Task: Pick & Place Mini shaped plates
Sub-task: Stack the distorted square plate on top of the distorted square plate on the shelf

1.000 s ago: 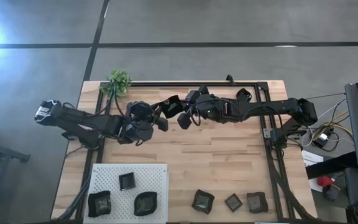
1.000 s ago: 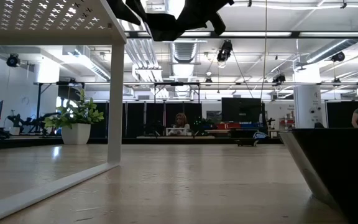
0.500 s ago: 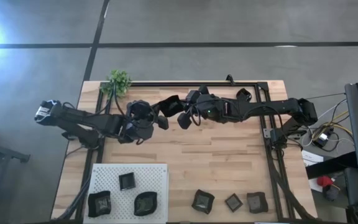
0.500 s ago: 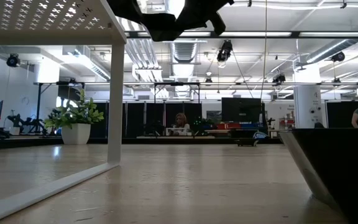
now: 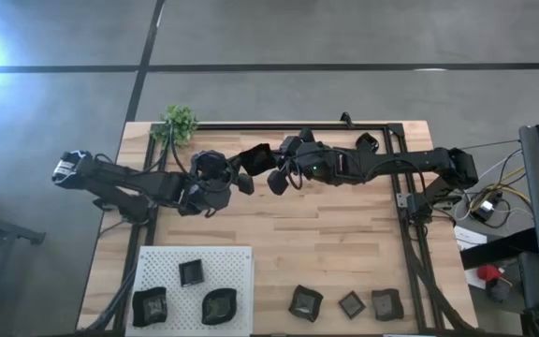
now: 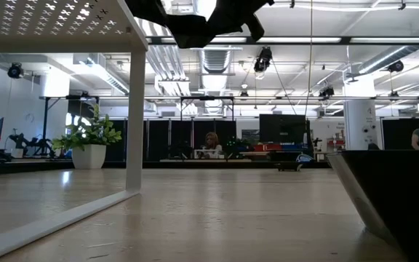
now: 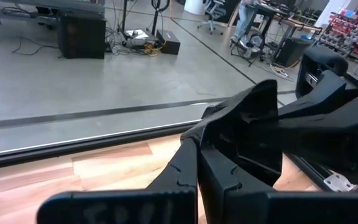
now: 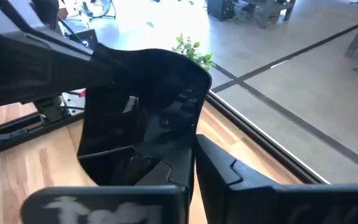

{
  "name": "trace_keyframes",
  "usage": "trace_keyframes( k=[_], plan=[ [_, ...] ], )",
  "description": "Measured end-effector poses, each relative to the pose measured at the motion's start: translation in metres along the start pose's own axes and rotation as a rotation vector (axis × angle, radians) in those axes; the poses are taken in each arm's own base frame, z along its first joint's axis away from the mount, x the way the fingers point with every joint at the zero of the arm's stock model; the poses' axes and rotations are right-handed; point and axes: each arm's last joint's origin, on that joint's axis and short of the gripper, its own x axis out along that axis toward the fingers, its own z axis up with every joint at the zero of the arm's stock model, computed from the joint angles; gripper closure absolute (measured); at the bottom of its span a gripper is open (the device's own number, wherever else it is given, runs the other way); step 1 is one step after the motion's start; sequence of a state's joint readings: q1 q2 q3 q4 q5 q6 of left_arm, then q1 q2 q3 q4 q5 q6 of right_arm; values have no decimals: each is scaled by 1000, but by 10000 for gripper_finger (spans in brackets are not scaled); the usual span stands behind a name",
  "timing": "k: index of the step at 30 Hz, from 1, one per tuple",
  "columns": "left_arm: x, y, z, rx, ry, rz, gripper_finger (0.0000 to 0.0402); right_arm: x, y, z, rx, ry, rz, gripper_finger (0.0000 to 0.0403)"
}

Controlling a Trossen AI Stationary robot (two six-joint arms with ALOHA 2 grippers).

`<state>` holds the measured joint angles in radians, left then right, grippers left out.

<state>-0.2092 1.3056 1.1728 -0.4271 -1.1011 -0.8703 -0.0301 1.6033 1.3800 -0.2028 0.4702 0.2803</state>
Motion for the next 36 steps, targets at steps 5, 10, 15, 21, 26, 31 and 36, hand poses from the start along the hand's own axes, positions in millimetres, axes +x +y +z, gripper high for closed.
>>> trace_keyframes(
  k=[5,10,15,21,26,31,36],
  plan=[
    [0,-1,0,-4,5,-8,401,-2,0,1,2,-1,8,347],
    [0,0,0,-4,6,-8,402,-4,1,2,3,-7,15,307],
    [0,-1,0,-13,7,-8,401,-11,4,5,4,-17,35,275],
    [0,0,0,-19,6,-6,401,-24,8,12,8,-44,63,250],
    [-1,0,1,-20,6,-7,401,-37,7,16,8,-50,76,238],
    [-6,6,8,-17,14,-18,401,-55,3,24,14,-45,158,234],
    [-15,16,22,14,60,-77,401,-72,-2,31,28,-44,239,233]
  ],
)
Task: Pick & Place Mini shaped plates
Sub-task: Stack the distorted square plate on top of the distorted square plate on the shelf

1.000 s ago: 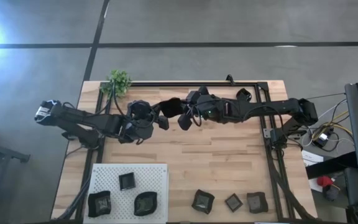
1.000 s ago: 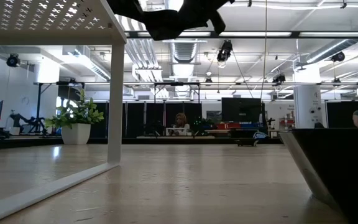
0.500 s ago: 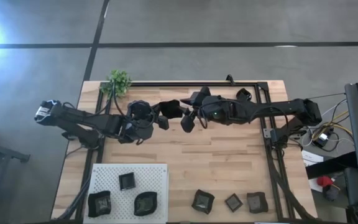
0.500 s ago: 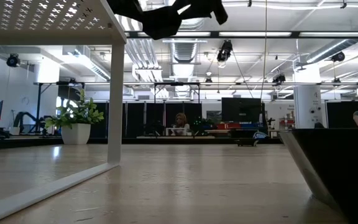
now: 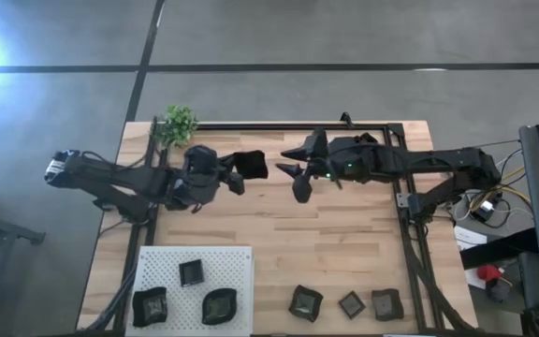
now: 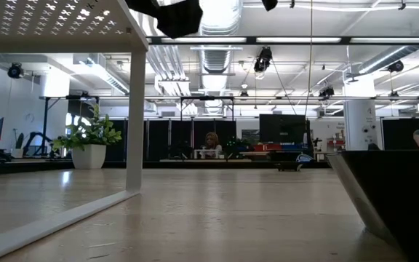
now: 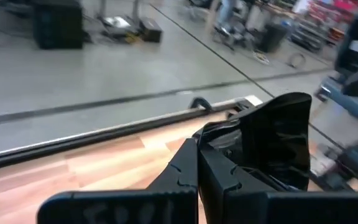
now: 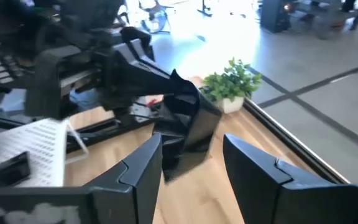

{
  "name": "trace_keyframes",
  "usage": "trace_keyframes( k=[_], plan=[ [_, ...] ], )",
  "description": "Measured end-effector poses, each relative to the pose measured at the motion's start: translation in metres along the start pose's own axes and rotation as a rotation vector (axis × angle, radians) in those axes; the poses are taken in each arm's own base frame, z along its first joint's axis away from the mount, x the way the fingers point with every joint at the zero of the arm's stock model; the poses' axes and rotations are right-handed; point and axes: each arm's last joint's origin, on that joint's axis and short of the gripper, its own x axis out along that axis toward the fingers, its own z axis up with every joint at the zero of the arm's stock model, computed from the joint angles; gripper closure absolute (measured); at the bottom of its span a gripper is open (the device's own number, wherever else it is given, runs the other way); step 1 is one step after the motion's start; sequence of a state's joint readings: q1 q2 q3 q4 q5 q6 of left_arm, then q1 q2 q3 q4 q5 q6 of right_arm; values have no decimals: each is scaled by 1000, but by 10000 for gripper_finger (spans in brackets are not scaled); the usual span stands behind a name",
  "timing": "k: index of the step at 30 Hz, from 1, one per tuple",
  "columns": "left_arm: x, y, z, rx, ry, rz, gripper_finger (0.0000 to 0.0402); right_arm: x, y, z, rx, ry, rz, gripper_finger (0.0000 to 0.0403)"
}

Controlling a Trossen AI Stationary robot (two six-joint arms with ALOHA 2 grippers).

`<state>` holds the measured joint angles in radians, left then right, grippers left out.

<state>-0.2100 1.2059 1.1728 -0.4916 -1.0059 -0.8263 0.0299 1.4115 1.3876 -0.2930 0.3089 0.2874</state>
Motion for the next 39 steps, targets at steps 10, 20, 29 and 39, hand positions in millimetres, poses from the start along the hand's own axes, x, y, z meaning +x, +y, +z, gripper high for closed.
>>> trace_keyframes(
  k=[10,20,29,39],
  plan=[
    [-29,32,14,108,321,-228,401,-30,-1,10,3,-17,31,236],
    [-61,53,15,177,805,-630,401,-37,-1,11,16,-18,34,234],
    [-88,50,21,212,1022,-807,401,-32,-1,6,25,13,23,234],
    [-122,37,5,294,1169,-863,401,-30,-1,4,46,26,19,234]
  ],
)
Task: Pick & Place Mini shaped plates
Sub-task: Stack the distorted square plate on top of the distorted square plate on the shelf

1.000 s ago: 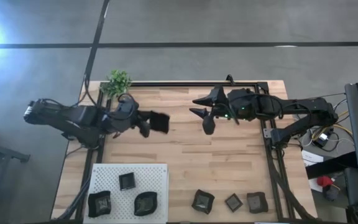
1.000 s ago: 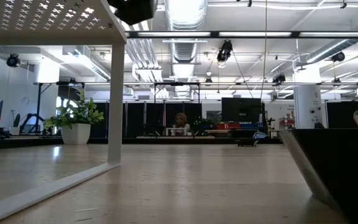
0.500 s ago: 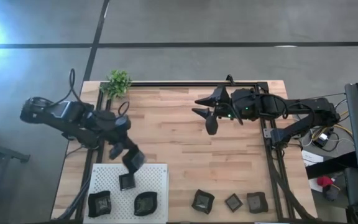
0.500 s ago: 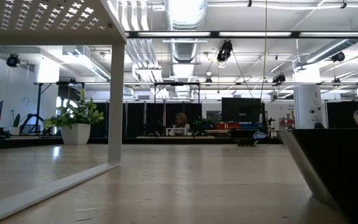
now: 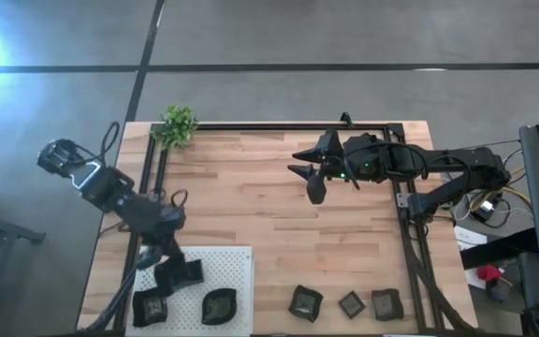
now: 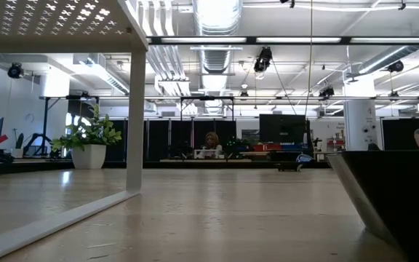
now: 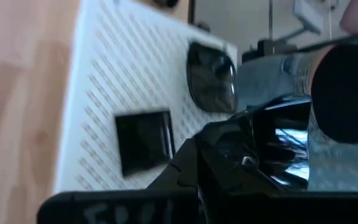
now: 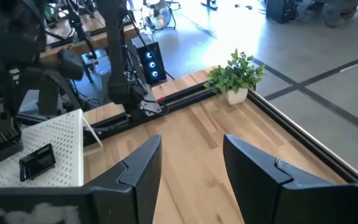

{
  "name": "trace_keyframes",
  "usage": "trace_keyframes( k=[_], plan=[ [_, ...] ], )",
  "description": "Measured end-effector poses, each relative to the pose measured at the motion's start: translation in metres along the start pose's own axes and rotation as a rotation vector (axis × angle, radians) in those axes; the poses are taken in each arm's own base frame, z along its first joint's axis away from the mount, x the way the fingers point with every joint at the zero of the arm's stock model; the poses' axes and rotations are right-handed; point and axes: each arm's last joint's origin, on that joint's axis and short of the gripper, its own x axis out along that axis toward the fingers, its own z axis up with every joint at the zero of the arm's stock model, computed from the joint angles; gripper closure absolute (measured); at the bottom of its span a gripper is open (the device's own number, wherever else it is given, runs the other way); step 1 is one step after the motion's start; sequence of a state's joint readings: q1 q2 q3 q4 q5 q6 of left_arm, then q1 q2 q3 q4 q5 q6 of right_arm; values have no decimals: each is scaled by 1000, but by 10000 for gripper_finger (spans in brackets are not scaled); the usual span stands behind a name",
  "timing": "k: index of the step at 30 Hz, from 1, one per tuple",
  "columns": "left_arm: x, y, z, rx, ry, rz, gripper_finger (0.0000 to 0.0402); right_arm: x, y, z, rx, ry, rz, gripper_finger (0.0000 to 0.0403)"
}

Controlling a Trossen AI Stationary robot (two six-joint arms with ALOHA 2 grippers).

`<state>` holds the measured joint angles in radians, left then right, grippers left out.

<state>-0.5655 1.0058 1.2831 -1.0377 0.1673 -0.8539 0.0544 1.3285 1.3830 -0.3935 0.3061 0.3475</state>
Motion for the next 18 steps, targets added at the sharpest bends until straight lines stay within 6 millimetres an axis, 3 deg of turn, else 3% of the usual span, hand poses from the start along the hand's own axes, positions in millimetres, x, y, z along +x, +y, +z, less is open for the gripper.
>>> trace_keyframes(
  k=[18],
  plan=[
    [33,-29,-41,-326,247,63,401,-1,0,0,50,-3,-2,234]
  ],
)
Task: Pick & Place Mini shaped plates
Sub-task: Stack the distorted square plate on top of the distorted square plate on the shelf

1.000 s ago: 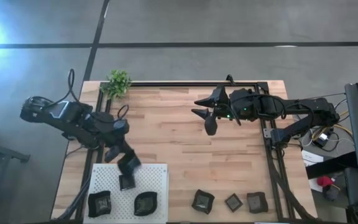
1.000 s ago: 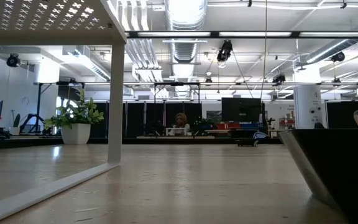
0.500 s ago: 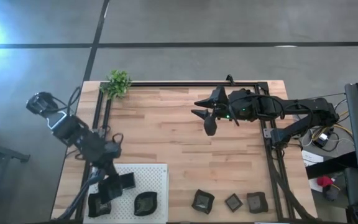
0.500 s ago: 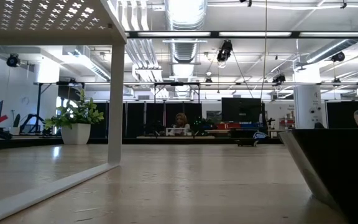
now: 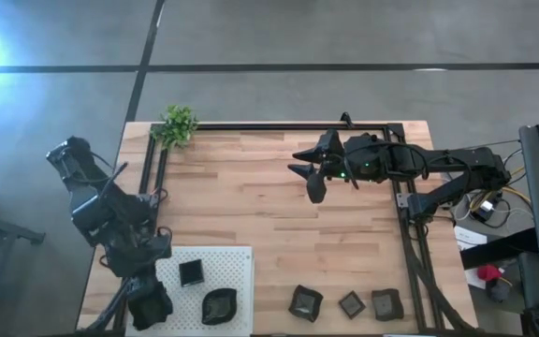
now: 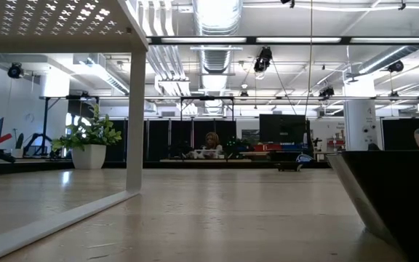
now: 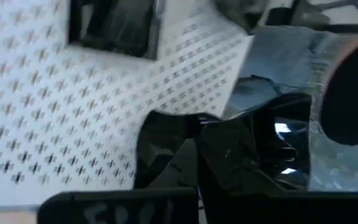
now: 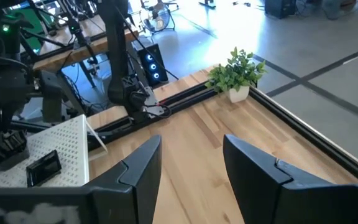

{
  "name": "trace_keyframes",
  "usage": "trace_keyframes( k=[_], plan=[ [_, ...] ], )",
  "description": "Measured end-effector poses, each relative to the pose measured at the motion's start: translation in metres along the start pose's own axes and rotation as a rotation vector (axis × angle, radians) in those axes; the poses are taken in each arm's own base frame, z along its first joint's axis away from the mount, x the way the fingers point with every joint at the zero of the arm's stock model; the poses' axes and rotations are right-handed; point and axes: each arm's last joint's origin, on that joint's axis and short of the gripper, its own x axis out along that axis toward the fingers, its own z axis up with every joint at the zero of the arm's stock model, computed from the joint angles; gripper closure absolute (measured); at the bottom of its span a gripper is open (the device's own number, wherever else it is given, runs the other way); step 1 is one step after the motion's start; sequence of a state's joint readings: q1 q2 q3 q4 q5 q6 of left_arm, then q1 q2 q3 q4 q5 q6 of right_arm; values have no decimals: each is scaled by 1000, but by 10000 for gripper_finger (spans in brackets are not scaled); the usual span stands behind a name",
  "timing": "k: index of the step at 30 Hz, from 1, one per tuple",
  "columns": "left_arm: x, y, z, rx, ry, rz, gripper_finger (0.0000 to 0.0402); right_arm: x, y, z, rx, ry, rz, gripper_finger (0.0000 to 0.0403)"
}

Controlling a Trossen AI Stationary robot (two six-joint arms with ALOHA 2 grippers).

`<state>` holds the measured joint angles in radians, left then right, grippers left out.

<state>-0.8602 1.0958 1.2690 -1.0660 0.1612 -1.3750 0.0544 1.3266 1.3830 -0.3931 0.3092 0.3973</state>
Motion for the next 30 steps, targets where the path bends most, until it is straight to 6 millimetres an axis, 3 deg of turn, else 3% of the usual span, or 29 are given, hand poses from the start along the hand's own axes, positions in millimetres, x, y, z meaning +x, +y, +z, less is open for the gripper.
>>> trace_keyframes(
  k=[6,22,30],
  plan=[
    [6,8,-5,-33,32,115,401,0,0,0,-2,0,0,235],
    [24,5,-5,310,84,159,401,0,0,0,-7,0,1,242],
    [35,2,-3,350,105,191,401,0,0,0,-5,2,3,248]
  ],
)
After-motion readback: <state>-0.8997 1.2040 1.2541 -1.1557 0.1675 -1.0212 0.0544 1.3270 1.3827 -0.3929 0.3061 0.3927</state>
